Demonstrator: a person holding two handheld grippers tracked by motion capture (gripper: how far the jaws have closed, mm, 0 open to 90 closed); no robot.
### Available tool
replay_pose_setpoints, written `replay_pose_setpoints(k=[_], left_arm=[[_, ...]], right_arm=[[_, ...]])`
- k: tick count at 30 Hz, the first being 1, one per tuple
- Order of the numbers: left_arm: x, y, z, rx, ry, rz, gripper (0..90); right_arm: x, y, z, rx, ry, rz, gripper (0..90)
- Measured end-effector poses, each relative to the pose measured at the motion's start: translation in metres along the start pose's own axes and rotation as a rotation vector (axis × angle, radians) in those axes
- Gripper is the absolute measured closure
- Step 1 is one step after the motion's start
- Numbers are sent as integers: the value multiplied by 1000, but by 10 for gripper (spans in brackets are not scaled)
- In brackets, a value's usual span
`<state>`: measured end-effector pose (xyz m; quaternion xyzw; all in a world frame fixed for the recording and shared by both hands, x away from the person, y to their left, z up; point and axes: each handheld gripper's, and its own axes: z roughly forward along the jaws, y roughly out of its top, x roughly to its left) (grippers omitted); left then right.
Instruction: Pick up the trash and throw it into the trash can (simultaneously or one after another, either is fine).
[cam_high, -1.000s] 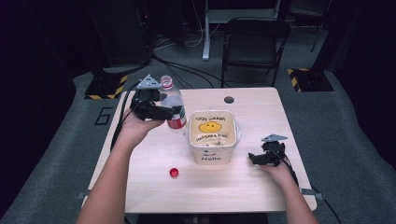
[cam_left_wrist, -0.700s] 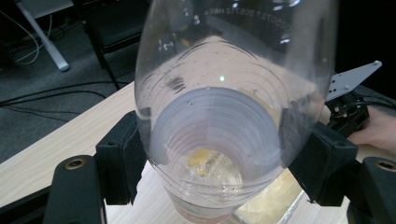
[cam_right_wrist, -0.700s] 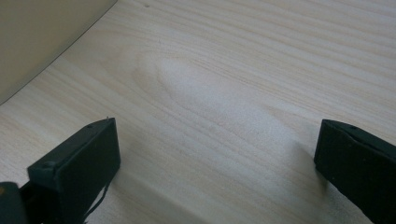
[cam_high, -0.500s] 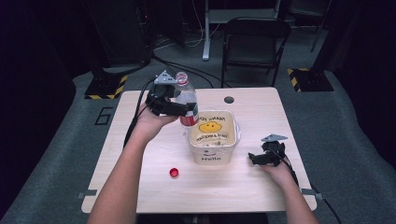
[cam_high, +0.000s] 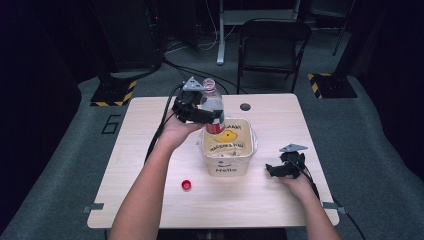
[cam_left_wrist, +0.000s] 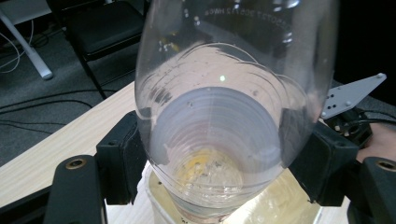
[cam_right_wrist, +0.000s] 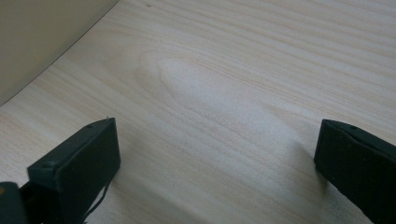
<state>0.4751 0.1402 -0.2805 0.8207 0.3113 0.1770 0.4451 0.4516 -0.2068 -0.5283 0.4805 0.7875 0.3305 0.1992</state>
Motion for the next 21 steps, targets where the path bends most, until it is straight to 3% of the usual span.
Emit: replay_pose_setpoints(k=[13, 18, 21], left_arm=[[0, -12, 34, 59, 14, 3, 268], [6, -25, 44, 53, 24, -35, 269], [8, -30, 47, 54, 33, -37, 269]], right_arm=[[0, 0, 0, -1, 2, -3, 0], [0, 0, 0, 0, 2, -4, 0], [0, 0, 0, 0, 2, -4, 0]])
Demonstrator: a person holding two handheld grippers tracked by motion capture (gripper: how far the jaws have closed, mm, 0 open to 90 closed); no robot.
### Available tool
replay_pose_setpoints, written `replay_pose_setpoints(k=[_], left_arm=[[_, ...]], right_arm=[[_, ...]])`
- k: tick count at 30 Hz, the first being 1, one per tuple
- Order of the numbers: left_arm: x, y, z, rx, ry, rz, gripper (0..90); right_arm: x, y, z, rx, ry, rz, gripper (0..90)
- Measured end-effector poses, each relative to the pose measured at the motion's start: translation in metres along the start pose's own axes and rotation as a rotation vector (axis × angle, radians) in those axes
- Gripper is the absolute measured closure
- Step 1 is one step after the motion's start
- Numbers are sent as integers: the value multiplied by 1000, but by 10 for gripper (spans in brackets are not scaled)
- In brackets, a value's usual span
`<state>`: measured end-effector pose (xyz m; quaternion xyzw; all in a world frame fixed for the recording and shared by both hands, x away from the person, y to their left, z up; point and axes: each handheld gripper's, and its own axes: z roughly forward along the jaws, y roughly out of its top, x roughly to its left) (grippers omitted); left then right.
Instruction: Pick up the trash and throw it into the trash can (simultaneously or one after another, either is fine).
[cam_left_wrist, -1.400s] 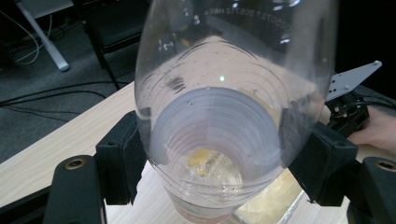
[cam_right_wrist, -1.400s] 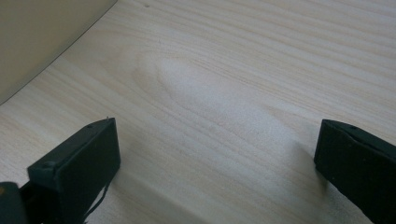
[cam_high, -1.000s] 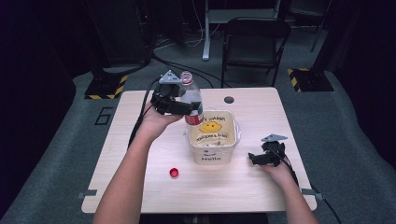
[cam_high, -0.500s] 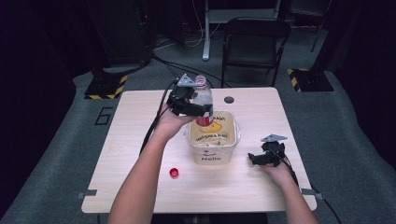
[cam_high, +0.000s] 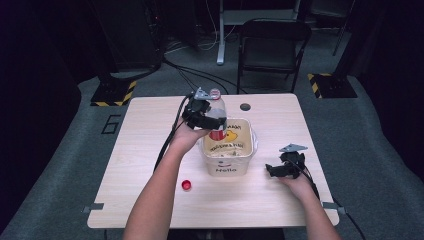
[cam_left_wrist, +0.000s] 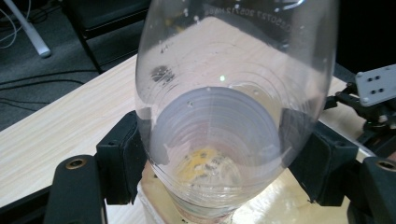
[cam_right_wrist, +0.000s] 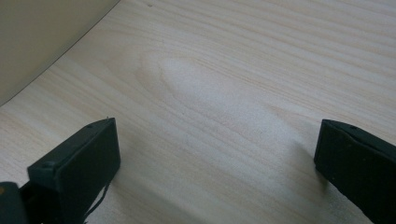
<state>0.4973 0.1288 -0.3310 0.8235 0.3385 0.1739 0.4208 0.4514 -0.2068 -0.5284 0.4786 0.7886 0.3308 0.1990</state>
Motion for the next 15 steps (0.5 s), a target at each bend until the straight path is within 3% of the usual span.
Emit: replay_pose_setpoints(k=[8, 15], left_arm=[[6, -10, 10, -15, 32, -28, 268], [7, -21, 19, -2, 33, -31, 268]], right_arm=[[0, 0, 0, -1, 0, -4, 0], [1, 0, 0, -1, 2, -1, 0]])
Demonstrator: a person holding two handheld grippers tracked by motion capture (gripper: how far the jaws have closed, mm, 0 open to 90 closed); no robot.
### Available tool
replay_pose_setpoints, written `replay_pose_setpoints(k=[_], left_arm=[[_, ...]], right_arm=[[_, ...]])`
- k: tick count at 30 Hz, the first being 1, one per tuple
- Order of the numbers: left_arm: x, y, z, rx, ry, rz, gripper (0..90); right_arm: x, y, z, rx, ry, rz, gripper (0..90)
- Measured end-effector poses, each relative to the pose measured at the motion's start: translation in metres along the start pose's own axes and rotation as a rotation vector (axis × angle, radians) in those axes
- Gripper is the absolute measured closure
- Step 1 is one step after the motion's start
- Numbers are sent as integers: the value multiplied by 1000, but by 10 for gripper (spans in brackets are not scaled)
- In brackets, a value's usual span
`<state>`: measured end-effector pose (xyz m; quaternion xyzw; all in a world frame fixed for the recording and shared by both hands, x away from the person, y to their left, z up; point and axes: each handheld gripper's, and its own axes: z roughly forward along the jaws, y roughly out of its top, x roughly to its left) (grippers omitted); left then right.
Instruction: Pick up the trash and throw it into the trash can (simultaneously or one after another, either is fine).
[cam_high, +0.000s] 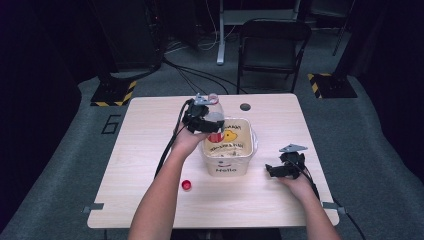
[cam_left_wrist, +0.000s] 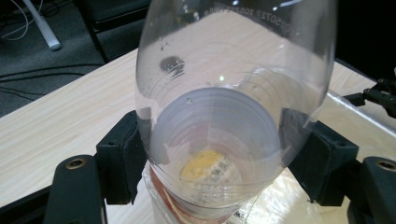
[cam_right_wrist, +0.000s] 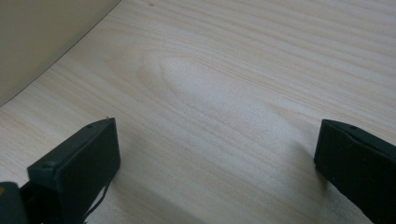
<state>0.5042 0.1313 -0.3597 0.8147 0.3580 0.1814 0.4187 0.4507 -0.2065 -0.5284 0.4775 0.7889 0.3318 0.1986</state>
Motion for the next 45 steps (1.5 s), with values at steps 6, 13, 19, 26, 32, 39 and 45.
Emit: replay_pose_setpoints(k=[6, 13, 19, 26, 32, 39, 45], left_arm=[[0, -8, 7, 14, -2, -3, 266], [-1, -14, 14, 36, -6, -5, 262], [-2, -16, 17, 60, 3, -6, 260], [-2, -17, 16, 75, 2, 1, 250], [-2, -17, 13, 59, -13, -9, 246], [-3, -19, 8, 64, -8, -7, 252], [0, -18, -1, 42, -3, -6, 248]], right_arm=[[0, 0, 0, 1, -1, -2, 0], [0, 0, 0, 1, -1, -2, 0], [0, 0, 0, 1, 1, -1, 0], [0, 0, 0, 1, 0, -2, 0], [0, 0, 0, 2, 0, -3, 0], [0, 0, 0, 1, 1, -4, 0], [0, 0, 0, 0, 1, -6, 0]])
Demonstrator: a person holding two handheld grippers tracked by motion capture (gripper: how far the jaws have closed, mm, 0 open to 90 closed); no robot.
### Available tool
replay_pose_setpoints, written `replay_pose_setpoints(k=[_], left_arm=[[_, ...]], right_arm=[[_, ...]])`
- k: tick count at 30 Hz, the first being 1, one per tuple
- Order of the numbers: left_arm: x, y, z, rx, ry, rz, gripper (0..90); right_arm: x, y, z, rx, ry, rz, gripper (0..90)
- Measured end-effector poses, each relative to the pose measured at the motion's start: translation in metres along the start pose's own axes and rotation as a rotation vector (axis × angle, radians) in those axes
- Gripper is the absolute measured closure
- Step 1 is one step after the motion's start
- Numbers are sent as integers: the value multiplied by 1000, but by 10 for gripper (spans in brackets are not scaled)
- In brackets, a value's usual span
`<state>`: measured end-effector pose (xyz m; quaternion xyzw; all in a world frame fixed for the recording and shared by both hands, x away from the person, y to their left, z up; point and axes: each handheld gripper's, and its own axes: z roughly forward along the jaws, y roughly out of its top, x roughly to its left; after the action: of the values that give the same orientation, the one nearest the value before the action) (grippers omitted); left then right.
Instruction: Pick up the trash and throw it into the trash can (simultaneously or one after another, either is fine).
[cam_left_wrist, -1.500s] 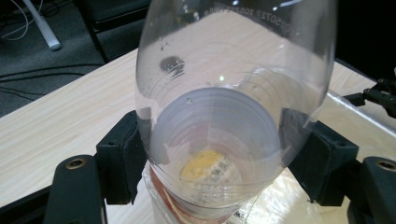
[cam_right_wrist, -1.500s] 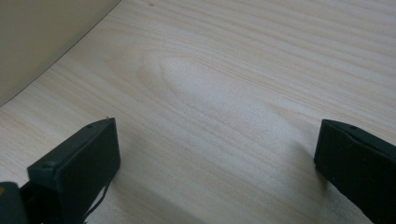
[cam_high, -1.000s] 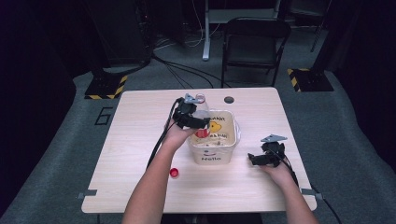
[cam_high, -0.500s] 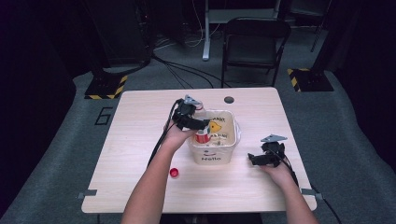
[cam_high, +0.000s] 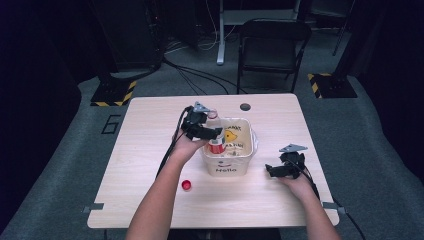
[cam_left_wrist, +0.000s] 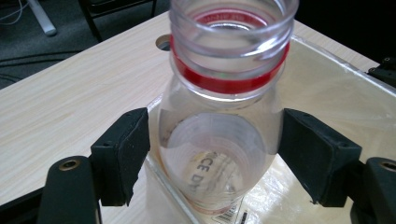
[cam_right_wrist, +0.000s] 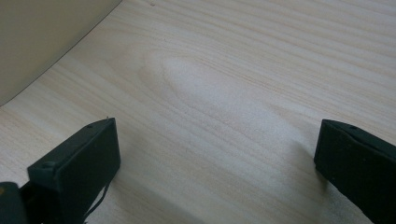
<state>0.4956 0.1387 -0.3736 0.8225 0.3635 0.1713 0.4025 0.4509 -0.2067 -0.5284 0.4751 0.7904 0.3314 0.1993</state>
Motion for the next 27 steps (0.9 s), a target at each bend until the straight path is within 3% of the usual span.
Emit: replay_pose_setpoints(k=[13, 16, 27], left_arm=[[5, -6, -28, -42, -12, -18, 237], [7, -13, -42, -52, -23, -18, 239], [17, -34, -71, -85, -37, -39, 357]], right_arm=[[0, 0, 0, 1, 5, 1, 0], [-1, 1, 1, 4, 7, -1, 0], [-1, 1, 1, 4, 7, -2, 0]])
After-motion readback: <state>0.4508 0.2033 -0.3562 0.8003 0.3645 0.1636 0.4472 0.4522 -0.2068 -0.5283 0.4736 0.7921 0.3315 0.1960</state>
